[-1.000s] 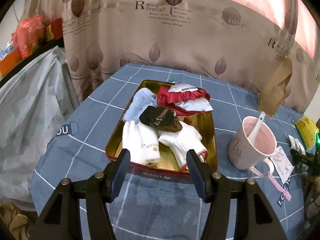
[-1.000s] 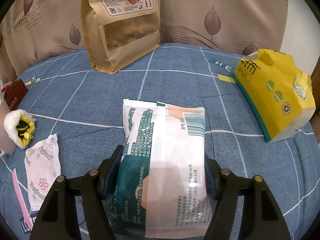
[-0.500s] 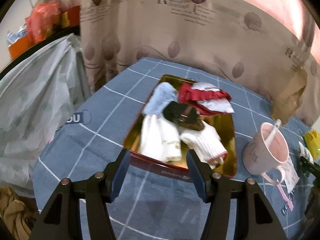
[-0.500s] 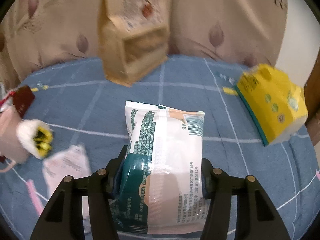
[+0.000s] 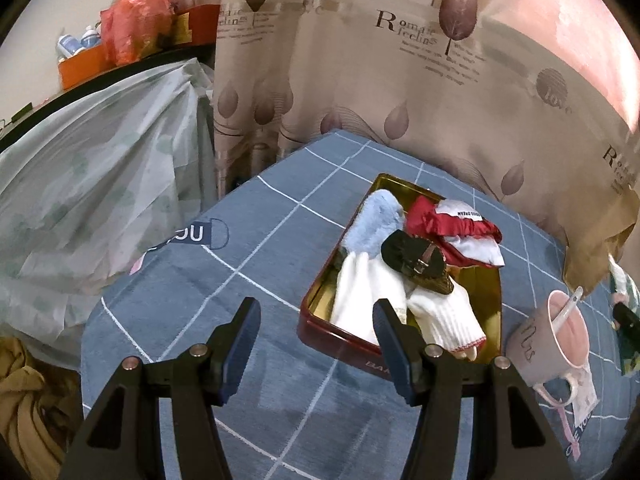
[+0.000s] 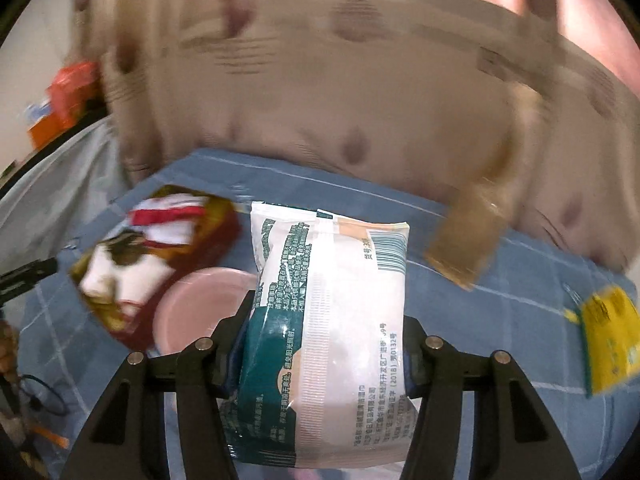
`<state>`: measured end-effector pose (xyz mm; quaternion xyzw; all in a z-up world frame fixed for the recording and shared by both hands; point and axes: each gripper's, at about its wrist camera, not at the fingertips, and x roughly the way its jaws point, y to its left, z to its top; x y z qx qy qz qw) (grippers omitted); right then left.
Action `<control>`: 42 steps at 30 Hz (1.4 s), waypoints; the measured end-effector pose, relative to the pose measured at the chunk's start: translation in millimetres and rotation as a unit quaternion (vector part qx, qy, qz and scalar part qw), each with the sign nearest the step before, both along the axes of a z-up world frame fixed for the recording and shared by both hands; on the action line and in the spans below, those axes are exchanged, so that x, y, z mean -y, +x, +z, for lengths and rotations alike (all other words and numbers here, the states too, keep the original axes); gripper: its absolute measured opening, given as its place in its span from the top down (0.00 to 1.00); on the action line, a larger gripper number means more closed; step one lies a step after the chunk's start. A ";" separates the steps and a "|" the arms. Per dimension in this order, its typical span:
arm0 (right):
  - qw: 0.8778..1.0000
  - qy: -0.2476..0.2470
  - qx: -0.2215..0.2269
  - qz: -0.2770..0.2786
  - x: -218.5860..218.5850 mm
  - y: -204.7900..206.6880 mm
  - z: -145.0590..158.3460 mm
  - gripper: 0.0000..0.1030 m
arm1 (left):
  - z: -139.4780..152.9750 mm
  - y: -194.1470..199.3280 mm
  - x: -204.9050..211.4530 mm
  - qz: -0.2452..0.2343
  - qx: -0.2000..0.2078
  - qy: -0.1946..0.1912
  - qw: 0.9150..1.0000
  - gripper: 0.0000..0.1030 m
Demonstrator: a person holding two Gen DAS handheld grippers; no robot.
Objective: Organize soft objects
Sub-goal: 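Withdraw the left tool while the right gripper carries the wipes pack toward the tray, then lower the wipes pack into the tray and open the right gripper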
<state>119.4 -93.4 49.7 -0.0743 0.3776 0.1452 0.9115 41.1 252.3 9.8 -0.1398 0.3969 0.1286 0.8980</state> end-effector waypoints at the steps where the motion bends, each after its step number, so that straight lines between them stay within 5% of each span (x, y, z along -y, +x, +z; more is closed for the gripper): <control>1: 1.000 0.000 -0.001 0.013 -12.5 -0.3 0.1 0.48 | 0.3 -0.7 -0.4 0.002 0.001 0.000 1.000 0.42; 16: 0.989 -0.015 -0.053 0.138 -162.2 9.7 -34.9 0.48 | -0.7 -3.3 -19.0 0.031 0.009 -0.016 0.999 0.42; 24: 0.988 -0.025 -0.078 0.129 -194.1 32.7 -62.5 0.48 | -4.3 -3.0 -26.4 0.041 0.004 -0.037 0.998 0.42; 42: 0.994 -0.041 -0.036 0.090 -228.6 78.7 -73.4 0.48 | -7.0 0.0 -25.7 0.033 -0.002 -0.044 0.998 0.42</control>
